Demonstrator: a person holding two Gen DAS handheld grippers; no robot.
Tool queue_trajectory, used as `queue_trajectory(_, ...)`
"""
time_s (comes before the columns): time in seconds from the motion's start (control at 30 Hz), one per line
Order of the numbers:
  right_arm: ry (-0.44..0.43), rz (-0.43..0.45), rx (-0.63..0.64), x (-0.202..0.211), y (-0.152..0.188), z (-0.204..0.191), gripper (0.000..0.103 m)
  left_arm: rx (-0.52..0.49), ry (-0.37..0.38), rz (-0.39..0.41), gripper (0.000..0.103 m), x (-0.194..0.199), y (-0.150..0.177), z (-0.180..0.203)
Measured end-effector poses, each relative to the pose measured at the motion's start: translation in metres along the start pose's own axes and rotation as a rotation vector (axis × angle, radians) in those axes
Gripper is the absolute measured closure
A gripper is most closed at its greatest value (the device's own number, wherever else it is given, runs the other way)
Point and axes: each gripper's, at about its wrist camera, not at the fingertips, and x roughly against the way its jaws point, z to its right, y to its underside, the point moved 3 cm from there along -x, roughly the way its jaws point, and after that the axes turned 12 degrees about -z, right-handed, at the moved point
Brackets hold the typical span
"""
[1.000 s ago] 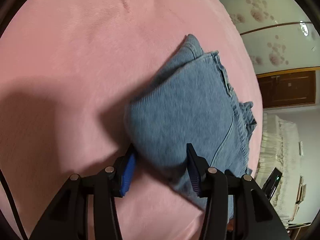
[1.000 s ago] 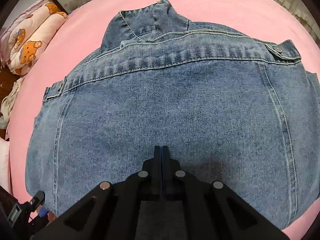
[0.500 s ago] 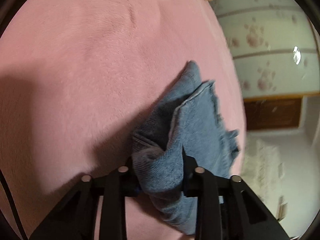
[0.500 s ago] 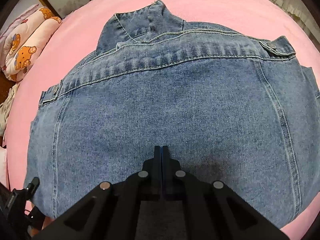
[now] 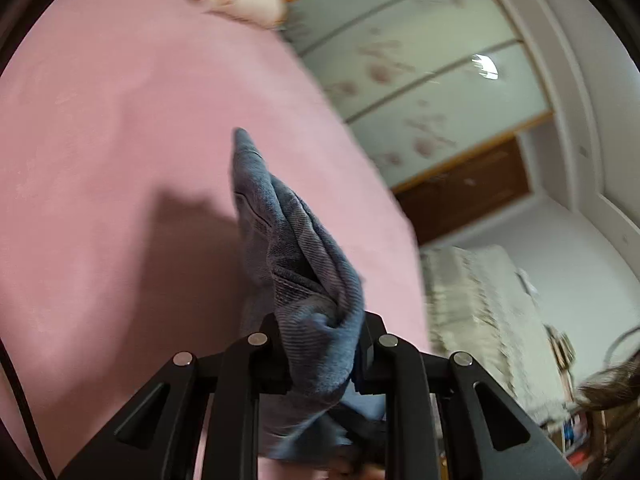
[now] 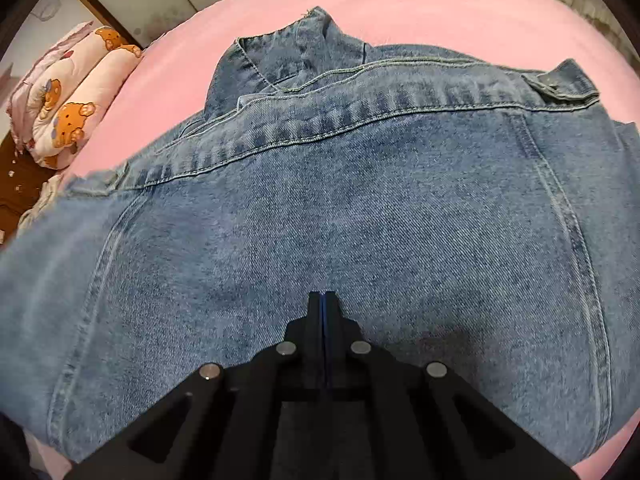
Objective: Fold large clothes
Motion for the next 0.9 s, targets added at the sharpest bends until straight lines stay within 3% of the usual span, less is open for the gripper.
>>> queue_trajectory(0.17, -0.093, -0.037, 0.037, 0.007, 0.001, 0.02, 0.103, -0.178, 0.051, -0.041, 0.085, -0.024, 0.036, 0.085)
queue_trajectory(0.33, -0.211, -0.088, 0.085, 0.008, -0.001, 0.045, 0.103, -0.249, 0.101, -0.132, 0.085, -0.061, 0.081, 0.138)
queue_trajectory(0.47, -0.359, -0.141, 0.089, 0.006, -0.003, 0.075, 0.103, -0.277, 0.098, -0.201, 0.085, -0.095, 0.108, 0.16)
queue_trajectory(0.53, -0.431, -0.157, 0.095, 0.006, -0.002, 0.09, 0.103, -0.297, 0.076, -0.289, 0.085, -0.12, 0.125, 0.171)
queue_trajectory(0.67, -0.493, -0.166, 0.099, 0.009, 0.002, 0.11, 0.103, -0.346, 0.034, -0.368, 0.085, -0.151, 0.157, 0.183)
queue_trajectory(0.9, -0.581, -0.201, 0.042, 0.024, 0.007, 0.155, 0.103, -0.406, 0.022, -0.419, 0.085, -0.165, 0.178, 0.199)
